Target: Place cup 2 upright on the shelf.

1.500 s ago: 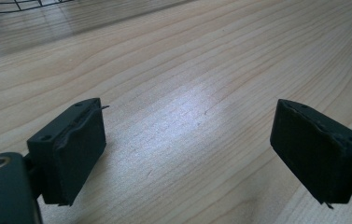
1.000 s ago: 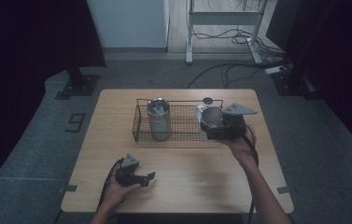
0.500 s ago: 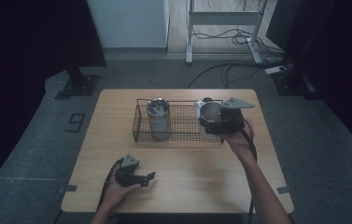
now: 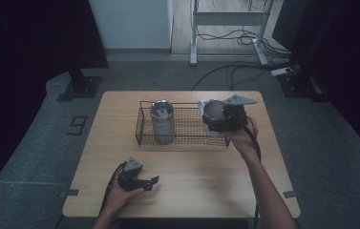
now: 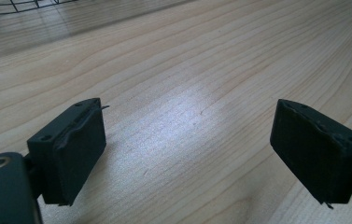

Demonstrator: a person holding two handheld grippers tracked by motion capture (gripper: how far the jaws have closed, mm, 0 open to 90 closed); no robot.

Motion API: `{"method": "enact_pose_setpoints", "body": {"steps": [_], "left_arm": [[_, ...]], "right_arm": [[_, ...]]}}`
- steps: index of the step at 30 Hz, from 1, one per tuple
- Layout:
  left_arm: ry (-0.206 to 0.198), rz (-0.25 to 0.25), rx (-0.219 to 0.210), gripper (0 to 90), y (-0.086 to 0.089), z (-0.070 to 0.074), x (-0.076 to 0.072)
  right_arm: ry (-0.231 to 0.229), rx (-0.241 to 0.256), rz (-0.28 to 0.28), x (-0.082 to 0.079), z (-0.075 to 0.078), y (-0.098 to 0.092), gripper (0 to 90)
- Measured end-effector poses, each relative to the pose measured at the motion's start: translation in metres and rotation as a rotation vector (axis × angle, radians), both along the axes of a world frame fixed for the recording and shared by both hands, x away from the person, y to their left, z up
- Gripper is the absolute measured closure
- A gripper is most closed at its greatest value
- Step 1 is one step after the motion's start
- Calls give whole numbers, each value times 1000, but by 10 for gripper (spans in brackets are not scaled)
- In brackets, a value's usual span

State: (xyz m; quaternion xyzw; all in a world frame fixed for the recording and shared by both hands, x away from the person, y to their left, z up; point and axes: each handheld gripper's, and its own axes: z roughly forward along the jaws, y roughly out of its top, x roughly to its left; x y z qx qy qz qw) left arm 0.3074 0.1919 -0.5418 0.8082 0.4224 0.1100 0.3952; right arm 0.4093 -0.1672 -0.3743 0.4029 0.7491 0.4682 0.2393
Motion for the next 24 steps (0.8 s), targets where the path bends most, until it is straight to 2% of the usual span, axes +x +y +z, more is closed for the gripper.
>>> {"method": "enact_pose_setpoints", "body": {"steps": [24], "left_arm": [[1, -10, 11, 107, -2, -1, -1]], "right_arm": [[32, -11, -20, 35, -14, 0, 61]]}}
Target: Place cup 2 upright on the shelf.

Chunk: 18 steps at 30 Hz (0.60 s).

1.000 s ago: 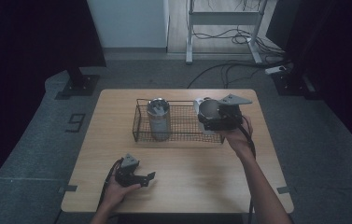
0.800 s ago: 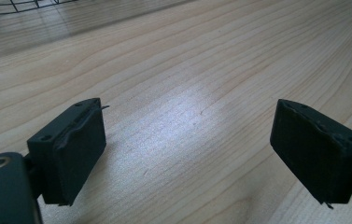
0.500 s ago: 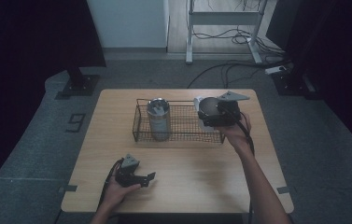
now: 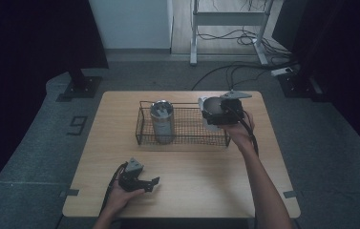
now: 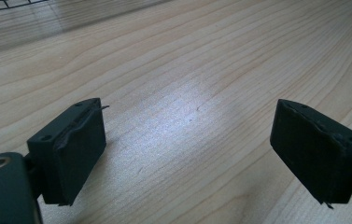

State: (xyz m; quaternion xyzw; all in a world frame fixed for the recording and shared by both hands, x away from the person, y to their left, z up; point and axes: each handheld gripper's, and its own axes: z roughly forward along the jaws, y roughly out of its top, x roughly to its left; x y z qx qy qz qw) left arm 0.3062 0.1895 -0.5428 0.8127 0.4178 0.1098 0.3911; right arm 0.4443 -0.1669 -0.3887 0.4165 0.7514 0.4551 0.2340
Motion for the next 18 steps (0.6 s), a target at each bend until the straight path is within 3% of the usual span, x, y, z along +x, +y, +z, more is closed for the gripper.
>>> {"method": "enact_pose_setpoints", "body": {"steps": [18], "left_arm": [[6, -8, 5, 107, -2, -1, 0]], "right_arm": [[18, -5, 4, 19, -12, 14, 61]]}}
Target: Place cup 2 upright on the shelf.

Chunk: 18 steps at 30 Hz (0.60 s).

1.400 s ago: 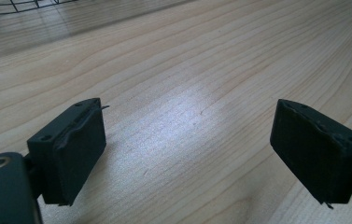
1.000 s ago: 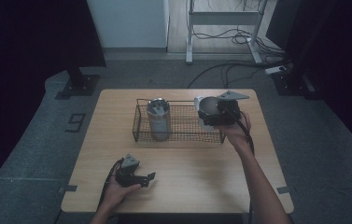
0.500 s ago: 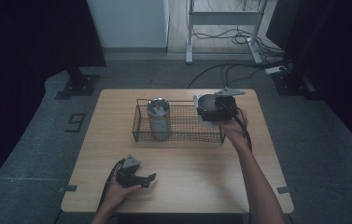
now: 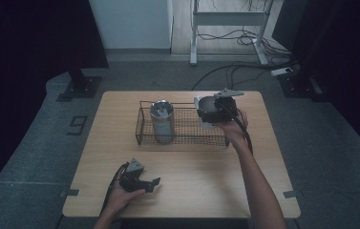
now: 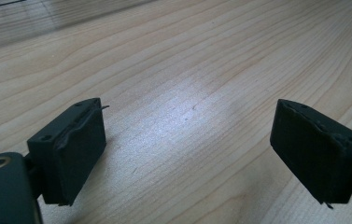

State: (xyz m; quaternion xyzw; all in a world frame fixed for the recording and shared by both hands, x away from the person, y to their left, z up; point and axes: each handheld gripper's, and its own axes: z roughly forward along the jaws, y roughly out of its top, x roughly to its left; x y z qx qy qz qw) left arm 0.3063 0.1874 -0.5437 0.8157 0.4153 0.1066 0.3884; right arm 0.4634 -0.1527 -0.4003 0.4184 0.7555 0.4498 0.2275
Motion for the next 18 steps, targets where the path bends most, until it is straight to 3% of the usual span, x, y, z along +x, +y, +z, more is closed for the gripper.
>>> {"method": "enact_pose_setpoints", "body": {"steps": [18], "left_arm": [[9, -5, 5, 107, -1, -1, 0]], "right_arm": [[21, -3, -16, 11, -17, 2, 61]]}}
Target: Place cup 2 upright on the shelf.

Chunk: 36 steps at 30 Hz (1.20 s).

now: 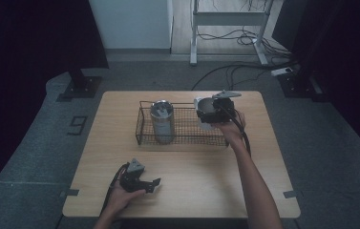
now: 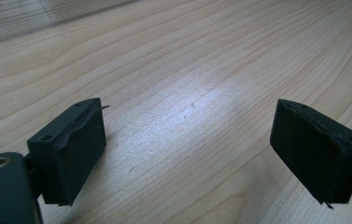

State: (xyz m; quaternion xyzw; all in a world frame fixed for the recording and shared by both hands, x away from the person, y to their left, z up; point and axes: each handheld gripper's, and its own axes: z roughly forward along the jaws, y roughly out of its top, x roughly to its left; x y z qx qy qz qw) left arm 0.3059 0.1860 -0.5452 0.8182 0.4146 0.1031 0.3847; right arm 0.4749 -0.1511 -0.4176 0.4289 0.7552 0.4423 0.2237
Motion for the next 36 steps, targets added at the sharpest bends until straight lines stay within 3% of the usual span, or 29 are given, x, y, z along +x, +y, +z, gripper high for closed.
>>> {"method": "enact_pose_setpoints", "body": {"steps": [36], "left_arm": [[7, -2, 7, 108, 0, -2, 1]], "right_arm": [[65, -25, -6, 12, -41, -1, 61]]}}
